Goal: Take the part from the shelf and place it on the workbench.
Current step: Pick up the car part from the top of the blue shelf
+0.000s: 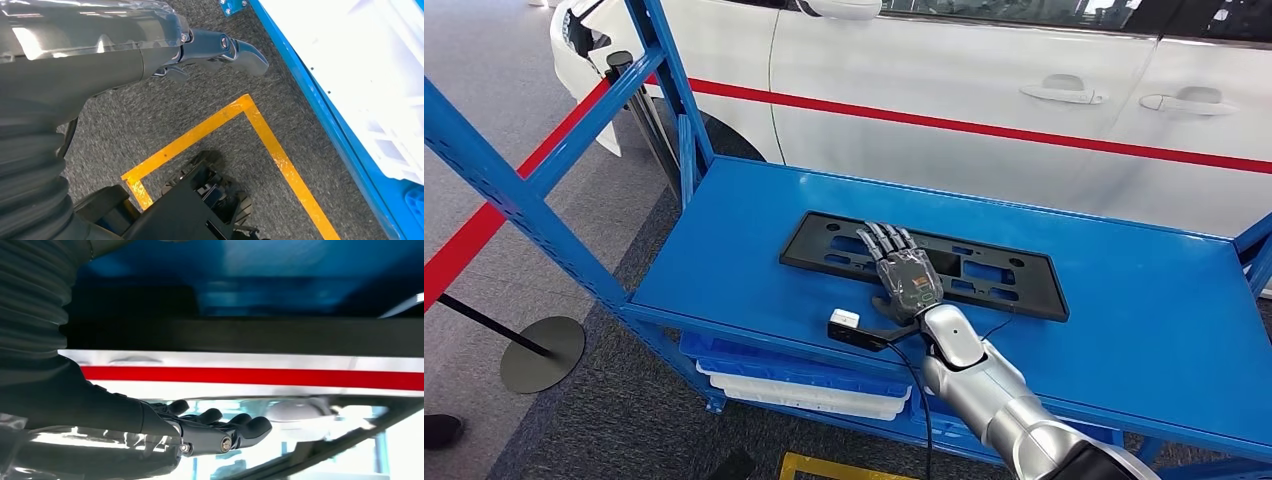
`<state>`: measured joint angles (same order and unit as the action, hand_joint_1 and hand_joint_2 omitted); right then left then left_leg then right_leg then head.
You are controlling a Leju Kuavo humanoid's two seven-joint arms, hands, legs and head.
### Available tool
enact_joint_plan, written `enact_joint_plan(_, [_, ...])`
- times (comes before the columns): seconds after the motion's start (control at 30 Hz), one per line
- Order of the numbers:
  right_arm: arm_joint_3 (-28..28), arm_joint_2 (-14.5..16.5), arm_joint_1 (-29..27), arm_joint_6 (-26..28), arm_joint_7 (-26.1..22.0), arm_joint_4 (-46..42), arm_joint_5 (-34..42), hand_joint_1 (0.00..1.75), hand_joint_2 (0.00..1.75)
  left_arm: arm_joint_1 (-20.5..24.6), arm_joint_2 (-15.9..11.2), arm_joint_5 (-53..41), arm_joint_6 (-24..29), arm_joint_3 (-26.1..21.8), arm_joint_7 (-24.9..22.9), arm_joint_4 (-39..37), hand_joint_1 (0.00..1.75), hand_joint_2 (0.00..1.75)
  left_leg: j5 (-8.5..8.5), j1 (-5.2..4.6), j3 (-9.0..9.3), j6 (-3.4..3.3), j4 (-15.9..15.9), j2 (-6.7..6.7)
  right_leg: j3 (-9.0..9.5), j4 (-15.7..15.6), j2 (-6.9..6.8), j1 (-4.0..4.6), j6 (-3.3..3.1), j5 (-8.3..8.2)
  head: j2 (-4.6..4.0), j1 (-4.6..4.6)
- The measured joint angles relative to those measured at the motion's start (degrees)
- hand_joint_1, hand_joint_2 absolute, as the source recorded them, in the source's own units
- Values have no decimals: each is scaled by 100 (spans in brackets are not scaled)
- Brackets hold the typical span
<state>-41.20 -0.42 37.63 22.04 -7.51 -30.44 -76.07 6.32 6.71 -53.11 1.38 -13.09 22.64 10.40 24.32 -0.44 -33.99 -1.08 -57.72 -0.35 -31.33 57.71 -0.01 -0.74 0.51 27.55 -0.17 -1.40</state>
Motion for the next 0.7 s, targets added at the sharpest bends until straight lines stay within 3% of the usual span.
enact_joint_plan(0.23, [119,-16,109,31,476,194,-82,0,175,2,13,-63,-57,-27,-18,0,0,175,-2,0,0,-4,-4,1,0,0,2,0,8,-5,0,0])
enact_joint_plan(0.47, [367,-130,126,141,523,388,0,0,175,-3,19,-62,-80,-42,0,0,0,175,-3,0,0,-5,-10,0,2,-1,1,0,13,-9,0,0])
enact_joint_plan(0.5, [391,-141,115,162,524,404,2,27,175,-4,19,-61,-81,-45,13,0,0,175,-2,0,0,-5,-11,0,2,-1,2,0,14,-9,0,0])
enact_joint_plan(0.6, [450,-169,73,180,536,433,3,158,175,-4,20,-61,-95,-54,51,0,0,175,-2,0,0,-6,-15,1,3,-1,3,0,15,-10,0,0])
enact_joint_plan(0.63, [464,-176,56,174,538,441,2,175,175,-3,20,-61,-100,-56,58,0,0,175,-2,0,0,-6,-16,1,4,-1,3,0,16,-10,0,0])
enact_joint_plan(0.7, [488,-186,22,150,539,457,-4,175,175,-1,21,-61,-105,-59,63,0,0,175,-2,0,-1,-7,-16,1,4,-1,3,0,17,-11,0,0])
